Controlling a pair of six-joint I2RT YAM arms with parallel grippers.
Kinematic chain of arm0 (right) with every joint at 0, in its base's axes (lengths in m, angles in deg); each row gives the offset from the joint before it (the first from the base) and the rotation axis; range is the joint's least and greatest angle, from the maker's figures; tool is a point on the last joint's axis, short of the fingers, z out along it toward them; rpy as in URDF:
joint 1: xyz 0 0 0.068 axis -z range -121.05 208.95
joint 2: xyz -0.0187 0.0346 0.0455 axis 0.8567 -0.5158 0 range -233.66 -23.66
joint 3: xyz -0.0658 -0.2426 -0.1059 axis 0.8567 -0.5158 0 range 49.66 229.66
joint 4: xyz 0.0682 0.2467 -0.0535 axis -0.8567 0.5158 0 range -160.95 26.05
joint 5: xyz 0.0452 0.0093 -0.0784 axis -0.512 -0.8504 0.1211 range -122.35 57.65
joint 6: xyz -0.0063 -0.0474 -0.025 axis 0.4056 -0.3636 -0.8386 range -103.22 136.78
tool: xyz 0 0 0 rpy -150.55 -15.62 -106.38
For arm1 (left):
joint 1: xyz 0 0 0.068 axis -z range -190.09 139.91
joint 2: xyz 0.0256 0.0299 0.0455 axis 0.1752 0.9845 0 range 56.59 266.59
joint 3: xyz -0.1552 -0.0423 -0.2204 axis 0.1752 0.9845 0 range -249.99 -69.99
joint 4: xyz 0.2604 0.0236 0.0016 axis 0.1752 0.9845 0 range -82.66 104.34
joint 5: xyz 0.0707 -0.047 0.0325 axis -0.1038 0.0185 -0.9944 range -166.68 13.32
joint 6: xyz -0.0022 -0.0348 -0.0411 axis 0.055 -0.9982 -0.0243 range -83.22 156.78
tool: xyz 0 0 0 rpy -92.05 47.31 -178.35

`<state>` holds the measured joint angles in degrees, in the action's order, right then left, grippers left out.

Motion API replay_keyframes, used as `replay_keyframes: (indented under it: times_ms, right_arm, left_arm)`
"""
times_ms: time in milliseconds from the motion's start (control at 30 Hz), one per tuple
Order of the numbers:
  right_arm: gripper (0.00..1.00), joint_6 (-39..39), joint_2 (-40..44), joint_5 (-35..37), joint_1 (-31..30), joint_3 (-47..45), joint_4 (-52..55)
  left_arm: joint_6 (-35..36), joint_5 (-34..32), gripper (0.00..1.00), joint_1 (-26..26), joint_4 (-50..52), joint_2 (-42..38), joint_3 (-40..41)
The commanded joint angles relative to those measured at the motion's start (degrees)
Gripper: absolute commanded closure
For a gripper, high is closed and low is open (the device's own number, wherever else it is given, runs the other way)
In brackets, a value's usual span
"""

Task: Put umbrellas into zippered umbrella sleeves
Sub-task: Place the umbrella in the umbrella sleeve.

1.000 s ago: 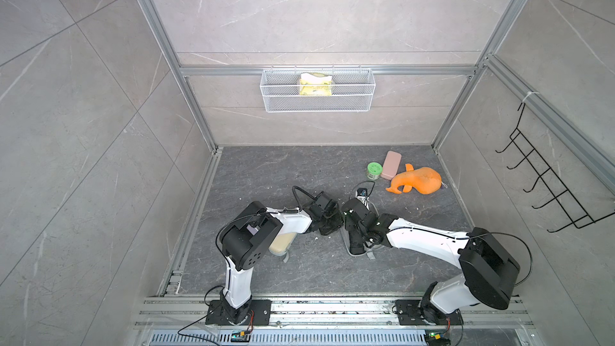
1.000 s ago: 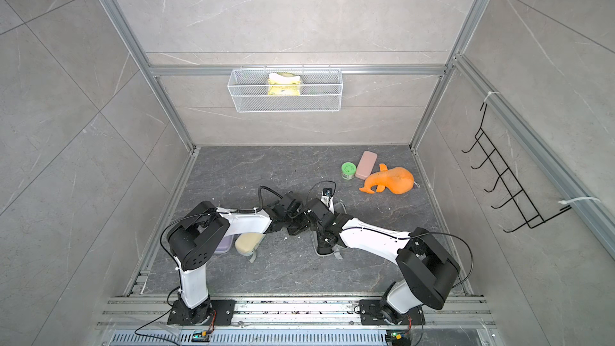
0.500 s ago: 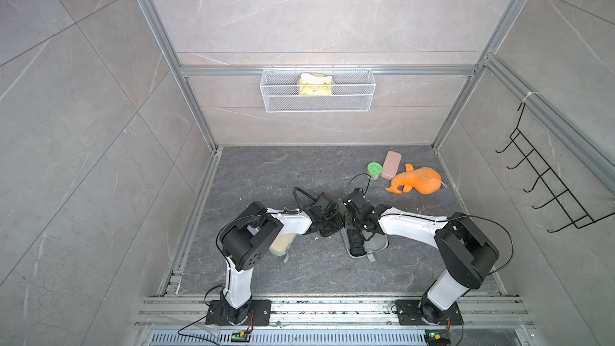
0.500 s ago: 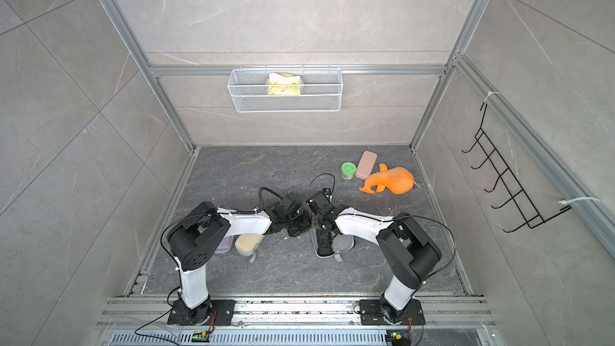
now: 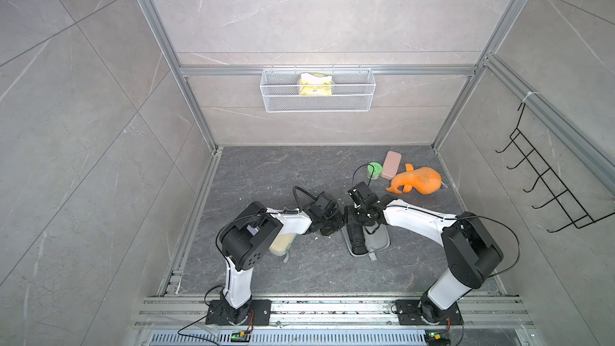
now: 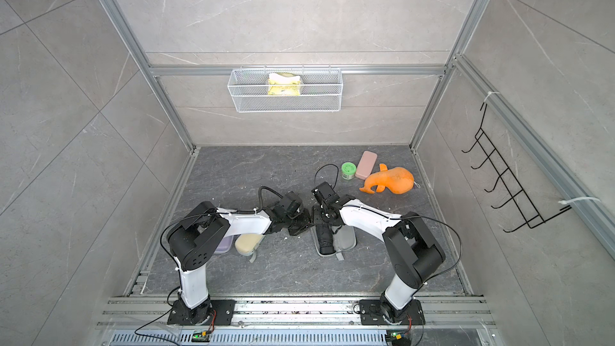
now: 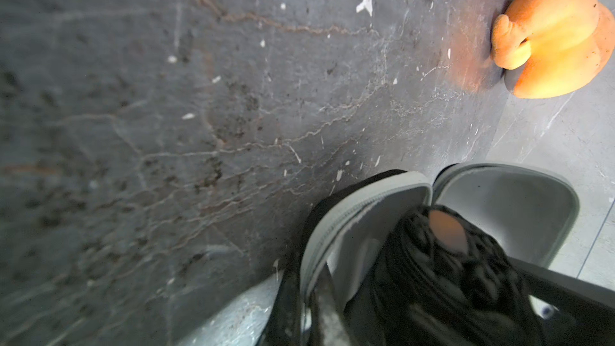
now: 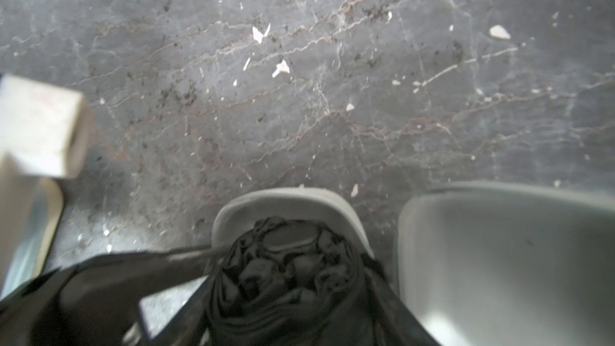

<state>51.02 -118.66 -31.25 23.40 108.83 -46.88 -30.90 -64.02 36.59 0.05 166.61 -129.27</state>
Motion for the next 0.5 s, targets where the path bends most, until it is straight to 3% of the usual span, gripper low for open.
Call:
replay_keyframes:
  times_ms: [0,167,467]
  right_arm:
    - [0.43,0.3,1.1,-3.2,-0.4,-1.1,1.5]
    - [0.56,1.5,-2.0,-4.7,-0.4,-4.3,-2.8]
    - [0.50,-3.5,0.5,-5.6,0.8,0.8,2.9]
  left_arm:
    - [0.7,-0.2,0.96,-0.4,-2.7,-1.7,-0.5]
    - [1.2,0.4,0.97,-0.4,-3.4,-0.7,-1.2]
    - [2.6,1.2,0.93,-1.4,-3.4,-1.8,-0.7]
